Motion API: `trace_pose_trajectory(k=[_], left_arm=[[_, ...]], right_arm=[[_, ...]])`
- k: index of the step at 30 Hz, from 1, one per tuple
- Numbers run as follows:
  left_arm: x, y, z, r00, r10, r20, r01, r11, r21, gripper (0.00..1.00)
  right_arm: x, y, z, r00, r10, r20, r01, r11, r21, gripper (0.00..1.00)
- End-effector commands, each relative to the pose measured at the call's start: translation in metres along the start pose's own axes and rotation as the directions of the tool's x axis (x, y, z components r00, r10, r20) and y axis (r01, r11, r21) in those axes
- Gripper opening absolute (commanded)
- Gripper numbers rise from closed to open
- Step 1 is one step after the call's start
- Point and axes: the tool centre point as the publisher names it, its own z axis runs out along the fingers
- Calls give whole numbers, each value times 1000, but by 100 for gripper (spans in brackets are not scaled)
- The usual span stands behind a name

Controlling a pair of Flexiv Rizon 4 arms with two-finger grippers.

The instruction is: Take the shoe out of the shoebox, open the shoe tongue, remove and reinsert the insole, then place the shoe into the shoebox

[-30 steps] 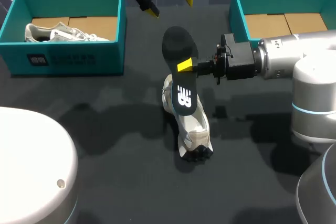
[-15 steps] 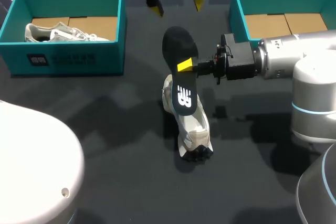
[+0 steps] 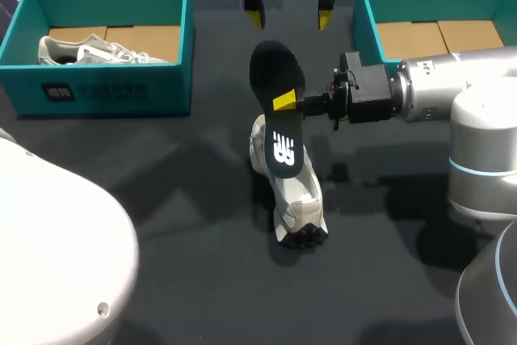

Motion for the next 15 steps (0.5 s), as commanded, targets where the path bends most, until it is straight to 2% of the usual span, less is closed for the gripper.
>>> trace_pose_trajectory(k=[1,7,15], left_arm=[[-1,-8,-3,991,-6,-136,4,1000,-16,100],[5,-12,-1,992,-29,-123,28,1000,-11,100],[16,-18,-1,997,-79,-6,79,997,-13,100]], right_arm=[[-1,-1,2,1000,0,1,0,1000,-2,0],[-1,-1,2,1000,0,1,0,1000,-2,0],[-1,-1,2,1000,0,1,0,1000,-2,0]])
